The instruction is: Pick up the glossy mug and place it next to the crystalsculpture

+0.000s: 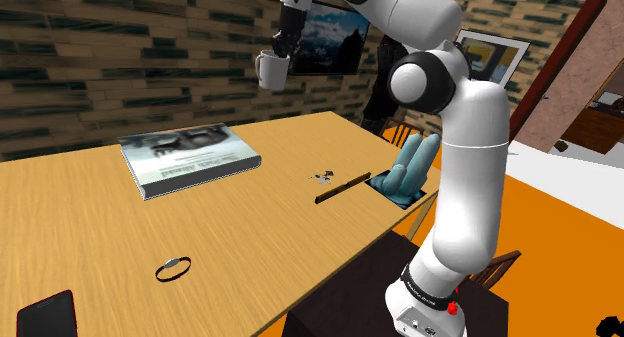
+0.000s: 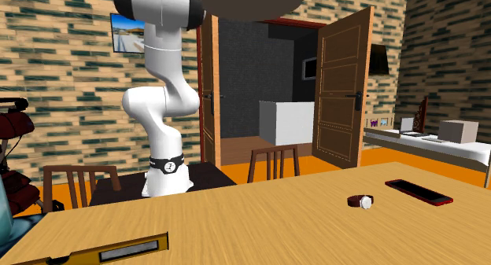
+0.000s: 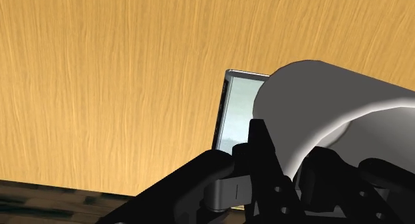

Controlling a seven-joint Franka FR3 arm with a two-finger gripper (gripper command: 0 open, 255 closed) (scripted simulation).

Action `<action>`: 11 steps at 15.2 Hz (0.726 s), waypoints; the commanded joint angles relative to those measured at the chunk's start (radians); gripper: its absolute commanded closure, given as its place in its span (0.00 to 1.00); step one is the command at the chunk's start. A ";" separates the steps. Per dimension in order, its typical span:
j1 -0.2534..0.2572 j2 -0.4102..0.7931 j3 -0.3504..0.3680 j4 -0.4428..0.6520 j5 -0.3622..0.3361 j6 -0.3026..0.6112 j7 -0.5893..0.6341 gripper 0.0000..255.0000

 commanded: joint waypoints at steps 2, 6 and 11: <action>-0.009 0.040 0.001 0.097 0.007 -0.058 0.003 1.00; -0.050 -0.080 -0.023 -0.089 -0.002 0.004 -0.078 1.00; -0.109 -0.171 -0.059 -0.221 -0.007 0.038 -0.182 1.00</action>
